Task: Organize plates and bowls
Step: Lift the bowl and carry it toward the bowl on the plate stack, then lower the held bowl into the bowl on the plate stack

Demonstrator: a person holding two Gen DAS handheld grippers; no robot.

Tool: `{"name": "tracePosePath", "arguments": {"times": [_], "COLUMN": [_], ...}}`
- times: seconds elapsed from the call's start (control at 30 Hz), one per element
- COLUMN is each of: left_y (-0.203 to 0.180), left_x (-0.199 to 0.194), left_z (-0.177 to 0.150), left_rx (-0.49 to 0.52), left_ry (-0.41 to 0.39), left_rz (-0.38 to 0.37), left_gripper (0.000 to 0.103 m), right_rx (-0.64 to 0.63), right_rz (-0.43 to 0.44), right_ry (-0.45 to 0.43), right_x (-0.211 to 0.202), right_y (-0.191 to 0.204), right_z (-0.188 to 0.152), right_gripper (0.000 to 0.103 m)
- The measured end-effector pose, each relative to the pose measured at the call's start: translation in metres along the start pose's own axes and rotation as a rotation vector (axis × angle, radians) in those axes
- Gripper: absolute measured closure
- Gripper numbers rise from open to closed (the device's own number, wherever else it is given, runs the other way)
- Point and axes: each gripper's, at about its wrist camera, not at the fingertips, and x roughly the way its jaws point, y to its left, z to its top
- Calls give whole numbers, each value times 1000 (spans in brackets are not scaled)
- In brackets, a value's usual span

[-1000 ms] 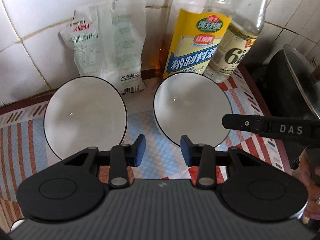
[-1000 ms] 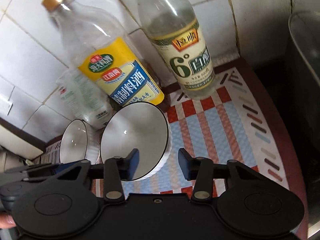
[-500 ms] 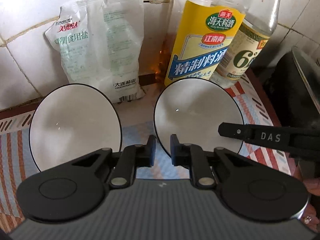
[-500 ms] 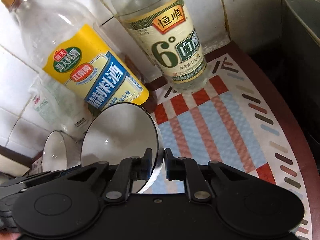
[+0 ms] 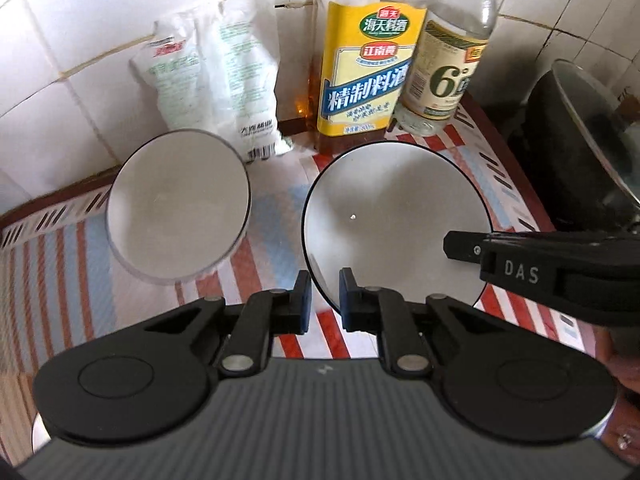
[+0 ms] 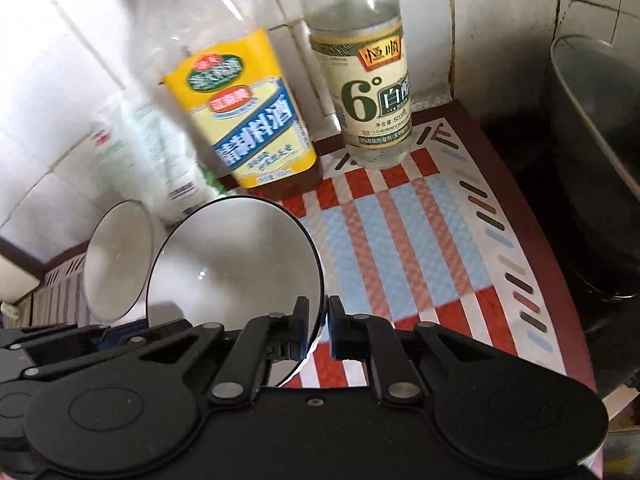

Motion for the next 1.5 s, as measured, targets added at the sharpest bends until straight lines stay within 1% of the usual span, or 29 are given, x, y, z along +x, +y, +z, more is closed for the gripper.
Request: {"name": "tracePosePath", "arguments": {"times": [0.2, 0.3, 0.4, 0.43, 0.53, 0.63, 0.73, 1.0, 1.1, 1.33, 1.5], "left_y": [-1, -8, -12, -13, -18, -19, -14, 4, 10, 23, 28], "left_x": [-39, -66, -92, -99, -117, -131, -140, -145, -145, -137, -125], "left_z": [-23, -34, -44, -47, -61, -77, -94, -130, -139, -149, -154], "left_rx": [-21, 13, 31, 34, 54, 44, 10, -95, -116, -147, -162], "left_ry": [-25, -60, -85, -92, -105, -102, -91, -63, -62, -45, -24], "left_rz": [2, 19, 20, 17, 37, 44, 34, 23, 35, 52, 55], "left_gripper": [91, 91, 90, 90, 91, 90, 90, 91, 91, 91, 91], "right_rx": [-39, -48, -52, -52, -79, -108, -137, -215, -237, -254, -272], "right_rz": [18, 26, 38, 39, 25, 21, 30, 28, 29, 54, 57], "right_ry": [-8, -3, -5, -8, -35, -58, -55, -28, -14, 13, 15], "right_x": [-41, -59, -81, -88, -109, -126, -135, -136, -131, -116, -103], "right_y": [7, 10, 14, 15, 24, 32, 38, 58, 65, 73, 74], "right_z": [-20, -31, -43, -47, -61, -73, -83, -109, -115, -127, -136], "right_gripper": [90, 90, 90, 90, 90, 90, 90, 90, 90, 90, 90]}}
